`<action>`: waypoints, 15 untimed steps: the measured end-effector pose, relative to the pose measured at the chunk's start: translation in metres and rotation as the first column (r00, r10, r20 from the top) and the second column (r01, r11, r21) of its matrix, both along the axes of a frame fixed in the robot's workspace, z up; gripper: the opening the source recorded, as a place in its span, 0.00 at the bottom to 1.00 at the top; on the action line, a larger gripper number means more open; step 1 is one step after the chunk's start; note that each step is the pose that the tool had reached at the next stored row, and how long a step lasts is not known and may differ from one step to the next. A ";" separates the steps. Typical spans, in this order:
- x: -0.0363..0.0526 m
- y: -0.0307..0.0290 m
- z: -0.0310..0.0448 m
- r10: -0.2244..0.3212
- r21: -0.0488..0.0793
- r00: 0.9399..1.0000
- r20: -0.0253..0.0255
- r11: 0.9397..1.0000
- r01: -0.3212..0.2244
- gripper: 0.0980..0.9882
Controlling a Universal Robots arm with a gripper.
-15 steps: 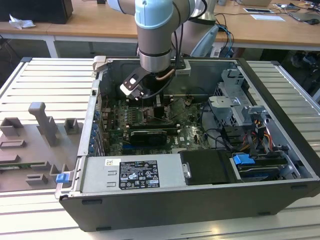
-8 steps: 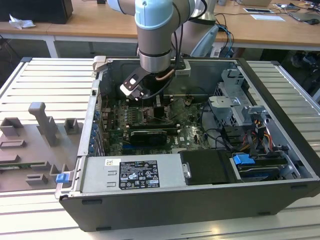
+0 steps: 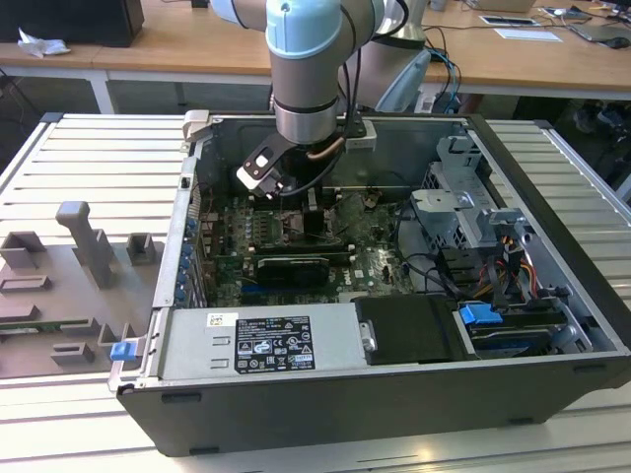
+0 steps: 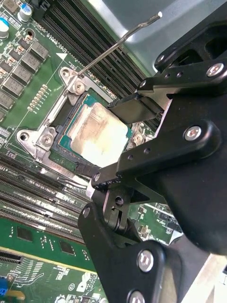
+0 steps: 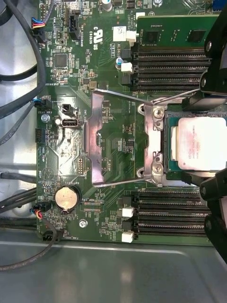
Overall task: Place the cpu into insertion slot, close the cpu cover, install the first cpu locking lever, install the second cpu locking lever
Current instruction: 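Place the cpu into insertion slot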
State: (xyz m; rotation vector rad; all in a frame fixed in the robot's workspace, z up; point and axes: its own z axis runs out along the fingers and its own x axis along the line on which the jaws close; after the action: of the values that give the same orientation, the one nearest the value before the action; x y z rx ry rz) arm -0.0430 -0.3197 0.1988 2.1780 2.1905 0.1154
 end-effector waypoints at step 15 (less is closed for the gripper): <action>0.0000 -0.0008 0.0000 0.000 0.000 1.000 0.000 1.000 0.000 0.58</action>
State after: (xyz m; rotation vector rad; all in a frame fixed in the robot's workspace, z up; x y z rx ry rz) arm -0.0430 -0.3205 0.1988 2.1780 2.1905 0.1154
